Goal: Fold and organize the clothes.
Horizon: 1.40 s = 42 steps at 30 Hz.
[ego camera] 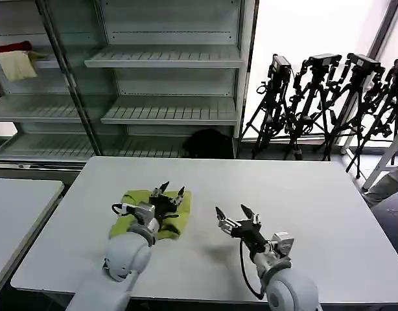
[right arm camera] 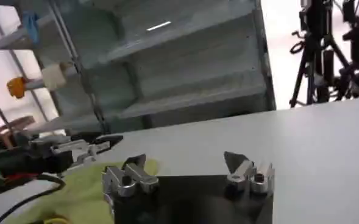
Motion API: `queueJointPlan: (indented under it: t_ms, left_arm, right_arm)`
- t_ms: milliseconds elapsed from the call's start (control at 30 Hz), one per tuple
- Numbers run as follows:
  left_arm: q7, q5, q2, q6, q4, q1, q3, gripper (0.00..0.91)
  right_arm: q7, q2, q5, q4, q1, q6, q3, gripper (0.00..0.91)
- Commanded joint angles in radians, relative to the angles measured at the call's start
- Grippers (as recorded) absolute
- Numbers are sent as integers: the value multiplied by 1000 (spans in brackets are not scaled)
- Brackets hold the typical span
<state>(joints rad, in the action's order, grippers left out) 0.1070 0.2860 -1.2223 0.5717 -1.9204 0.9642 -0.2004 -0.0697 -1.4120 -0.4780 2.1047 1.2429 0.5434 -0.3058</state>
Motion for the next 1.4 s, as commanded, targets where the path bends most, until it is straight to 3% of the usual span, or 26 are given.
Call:
queueJointPlan:
  t_ms: [33, 133, 200, 433, 633, 867, 933, 1033, 1067, 1100, 1133, 1233, 1400]
  left_arm:
    - [9, 223, 179, 6, -217, 81, -232, 907]
    - [1, 218, 191, 6, -242, 131, -313, 907]
    - [-1, 217, 186, 5, -251, 164, -354, 907]
    - [-4, 179, 124, 4, -264, 207, -357, 907]
    - [-4, 172, 107, 5, -258, 216, -357, 907]
    - [-6, 172, 103, 4, -250, 223, -363, 907]
    - [-4, 171, 99, 4, -250, 224, -362, 907]
    - [-1, 169, 98, 4, -252, 223, -362, 907]
    - [0, 168, 99, 4, -253, 223, -362, 907]
    - [0, 168, 100, 4, -254, 223, -362, 907]
    - [1, 167, 101, 4, -254, 222, -363, 907]
    - [3, 167, 101, 4, -254, 222, -364, 907]
    - [3, 159, 96, 4, -255, 221, -358, 907]
  right_arm:
    - [-301, -102, -360, -184, -165, 38, 187, 907]
    - [-342, -151, -391, -237, -199, 39, 203, 907]
    - [-400, -168, -445, -270, -237, 40, 232, 907]
    - [-493, -240, -448, -378, -310, 41, 268, 907]
    - [-570, -246, -452, -402, -332, 42, 269, 907]
    - [-606, -246, -470, -396, -342, 43, 268, 907]
    - [-609, -246, -467, -401, -342, 44, 279, 725]
    - [-605, -246, -465, -404, -341, 46, 292, 544]
    - [-604, -246, -464, -406, -341, 46, 294, 413]
    - [-604, -246, -463, -408, -342, 46, 296, 343]
    - [-605, -246, -463, -408, -341, 46, 297, 181]
    - [-604, -242, -464, -395, -337, 46, 300, 0]
    - [-602, -223, -466, -369, -330, 45, 295, 0]
